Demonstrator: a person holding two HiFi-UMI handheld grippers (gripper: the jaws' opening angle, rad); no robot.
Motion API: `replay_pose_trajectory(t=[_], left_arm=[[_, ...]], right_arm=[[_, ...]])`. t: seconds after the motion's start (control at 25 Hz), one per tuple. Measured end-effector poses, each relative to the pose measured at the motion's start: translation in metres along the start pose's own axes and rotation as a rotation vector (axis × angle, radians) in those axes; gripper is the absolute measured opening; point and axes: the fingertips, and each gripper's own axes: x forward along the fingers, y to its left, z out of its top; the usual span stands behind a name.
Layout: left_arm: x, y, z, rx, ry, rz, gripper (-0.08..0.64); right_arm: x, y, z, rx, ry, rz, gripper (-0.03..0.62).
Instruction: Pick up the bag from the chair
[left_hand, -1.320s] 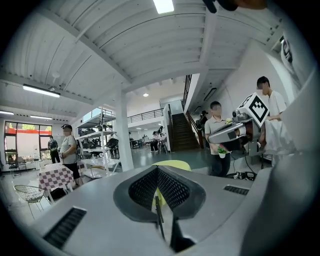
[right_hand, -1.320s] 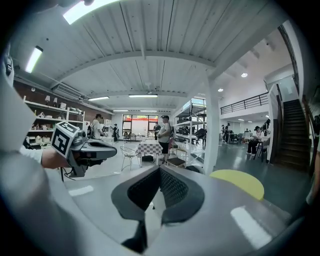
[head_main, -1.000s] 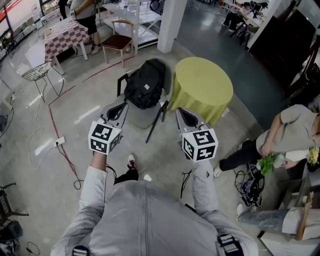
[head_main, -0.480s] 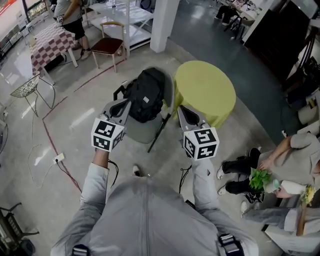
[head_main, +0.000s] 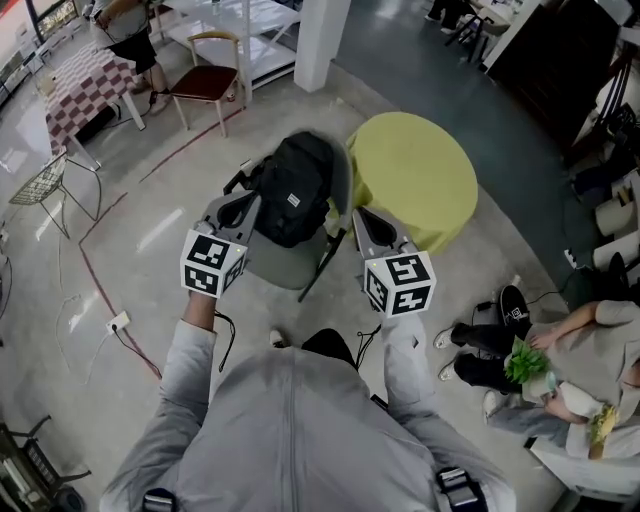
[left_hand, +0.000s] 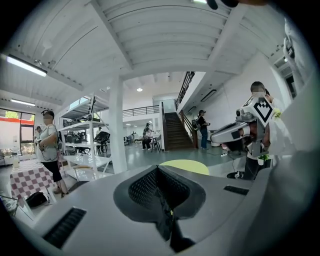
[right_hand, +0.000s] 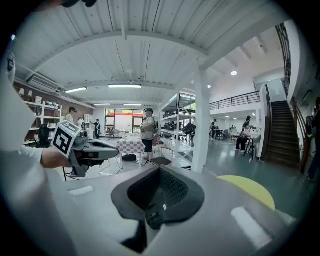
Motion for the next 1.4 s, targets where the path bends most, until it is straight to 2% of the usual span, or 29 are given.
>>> replay_pose_trajectory(t=[0.36, 0.72, 0.8, 0.92, 1.32, 1.4], left_arm=[[0.036, 0.01, -0.033, -0.034, 0.08, -0.011, 0.006], [0.101, 0.043, -0.06, -0.108, 0.147, 0.053, 0.006], [0.114, 0.051, -0.067, -0.128, 0.168, 0.074, 0.006], [0.131, 0.062, -0.082, -0.157, 0.206, 0.103, 0.006], [0.163, 0.086, -0.135, -0.249, 0.304, 0.166, 0.006], [0.167, 0.088, -0.145, -0.268, 0.322, 0.177, 0.006]], right_arm=[[0.055, -0.03, -0.031, 0.042, 0.055, 0.018, 0.011], [0.15, -0.087, -0.073, 0.105, 0.14, 0.091, 0.014], [0.171, -0.095, -0.084, 0.122, 0.175, 0.126, 0.114], [0.202, -0.106, -0.104, 0.137, 0.224, 0.157, 0.118], [0.291, -0.133, -0.197, 0.182, 0.387, 0.16, 0.293], [0.304, -0.136, -0.217, 0.18, 0.415, 0.164, 0.308]])
